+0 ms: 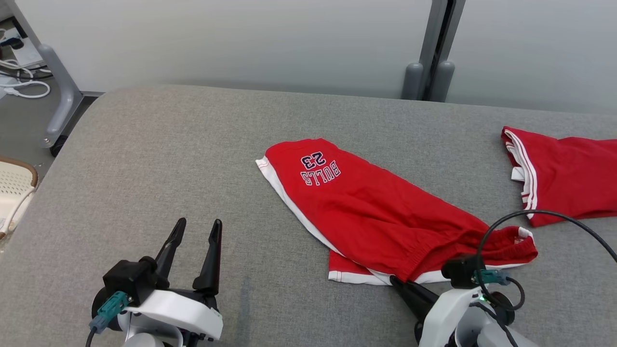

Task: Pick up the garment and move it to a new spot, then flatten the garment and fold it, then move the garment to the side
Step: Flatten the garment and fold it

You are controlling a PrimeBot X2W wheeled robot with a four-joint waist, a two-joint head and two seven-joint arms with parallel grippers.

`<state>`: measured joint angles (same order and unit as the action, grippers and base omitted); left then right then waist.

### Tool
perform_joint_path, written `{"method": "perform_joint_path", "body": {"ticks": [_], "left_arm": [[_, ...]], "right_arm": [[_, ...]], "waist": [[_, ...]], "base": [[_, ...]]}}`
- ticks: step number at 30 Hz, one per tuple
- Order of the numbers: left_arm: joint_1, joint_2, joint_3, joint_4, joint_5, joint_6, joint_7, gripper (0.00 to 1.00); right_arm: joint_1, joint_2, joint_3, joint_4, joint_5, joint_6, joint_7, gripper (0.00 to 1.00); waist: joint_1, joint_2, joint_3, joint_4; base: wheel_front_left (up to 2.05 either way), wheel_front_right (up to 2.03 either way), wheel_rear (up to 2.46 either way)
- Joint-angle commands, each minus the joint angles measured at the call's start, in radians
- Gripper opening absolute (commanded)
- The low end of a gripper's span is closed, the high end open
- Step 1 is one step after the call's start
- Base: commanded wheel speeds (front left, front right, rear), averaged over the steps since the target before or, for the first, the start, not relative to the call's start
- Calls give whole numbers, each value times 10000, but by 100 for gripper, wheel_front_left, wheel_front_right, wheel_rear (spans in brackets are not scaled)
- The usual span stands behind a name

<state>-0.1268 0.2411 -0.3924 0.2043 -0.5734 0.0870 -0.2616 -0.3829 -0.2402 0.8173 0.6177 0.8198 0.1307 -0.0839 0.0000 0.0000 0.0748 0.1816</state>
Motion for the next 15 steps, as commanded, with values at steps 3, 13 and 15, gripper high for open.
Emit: {"method": "perform_joint_path", "body": {"ticks": [3,13,15], "left_arm": [[14,26,61,75,88,-58,-27,100],[157,106,34,139,42,-32,15,100],[206,115,-2,132,16,-8,79,100]], "right_arm": [[-163,-132,139,-49,154,3,-219,0],[-10,-803,-183,-826,529,5,-1097,0],[124,-1115,-294,-1131,662,3,-1153,0]], "waist": [[0,0,-94,-139],[0,0,-454,-620],[0,0,-513,-733]], "base": [[0,0,0],[0,0,0],[0,0,0]]}}
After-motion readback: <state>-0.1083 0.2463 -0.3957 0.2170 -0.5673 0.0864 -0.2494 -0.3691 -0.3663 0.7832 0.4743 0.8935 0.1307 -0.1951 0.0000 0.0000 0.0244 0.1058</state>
